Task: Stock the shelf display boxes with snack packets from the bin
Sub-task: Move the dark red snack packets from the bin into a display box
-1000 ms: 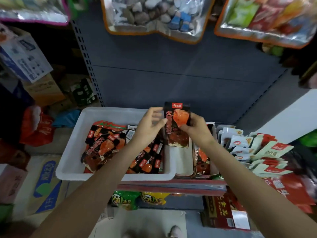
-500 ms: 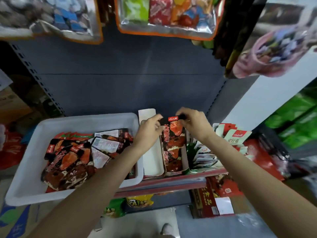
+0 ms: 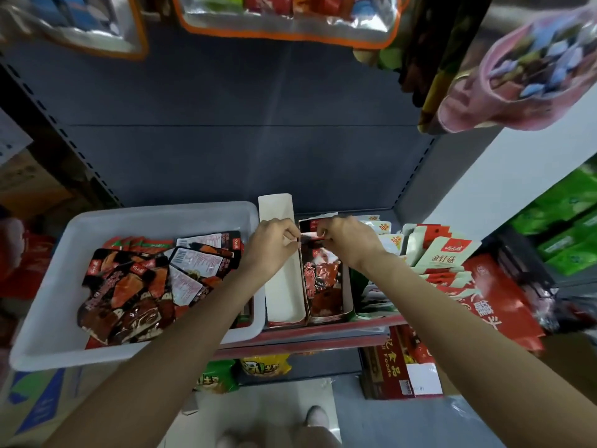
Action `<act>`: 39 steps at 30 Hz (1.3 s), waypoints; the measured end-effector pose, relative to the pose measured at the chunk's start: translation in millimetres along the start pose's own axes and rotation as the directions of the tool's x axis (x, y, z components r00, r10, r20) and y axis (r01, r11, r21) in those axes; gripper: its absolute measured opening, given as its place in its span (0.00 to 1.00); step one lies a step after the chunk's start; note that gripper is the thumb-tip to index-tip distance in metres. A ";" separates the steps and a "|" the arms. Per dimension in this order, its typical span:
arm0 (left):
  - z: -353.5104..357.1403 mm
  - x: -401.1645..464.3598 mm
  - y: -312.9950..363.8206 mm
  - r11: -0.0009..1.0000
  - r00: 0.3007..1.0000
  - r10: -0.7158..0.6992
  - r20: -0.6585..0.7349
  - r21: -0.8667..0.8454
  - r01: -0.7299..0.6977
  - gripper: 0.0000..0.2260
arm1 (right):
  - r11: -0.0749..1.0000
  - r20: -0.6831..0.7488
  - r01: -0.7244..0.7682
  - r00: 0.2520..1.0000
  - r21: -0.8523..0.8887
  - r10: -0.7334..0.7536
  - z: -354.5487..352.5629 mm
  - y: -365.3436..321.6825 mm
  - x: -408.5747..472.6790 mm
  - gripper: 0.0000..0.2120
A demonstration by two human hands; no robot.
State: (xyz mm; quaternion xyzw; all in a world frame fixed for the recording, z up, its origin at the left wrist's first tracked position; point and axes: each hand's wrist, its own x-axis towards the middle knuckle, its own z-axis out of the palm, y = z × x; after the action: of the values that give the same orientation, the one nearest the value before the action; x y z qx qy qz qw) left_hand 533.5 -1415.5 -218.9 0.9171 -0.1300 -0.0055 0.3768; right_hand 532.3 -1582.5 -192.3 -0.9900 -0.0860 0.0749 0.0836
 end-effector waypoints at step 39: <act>-110.9 -113.5 -177.8 0.871 0.920 -0.346 0.184 0.429 0.242 0.53 | 0.733 0.145 -0.220 0.976 0.644 0.165 75.0 -186.2 42.3 0.16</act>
State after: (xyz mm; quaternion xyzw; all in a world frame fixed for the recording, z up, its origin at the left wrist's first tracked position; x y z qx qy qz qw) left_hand 477.5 -1190.2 -272.6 0.9748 -0.0337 -0.1547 0.1573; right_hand 531.9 -1382.4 -237.9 -0.8975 0.0454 0.1469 0.4134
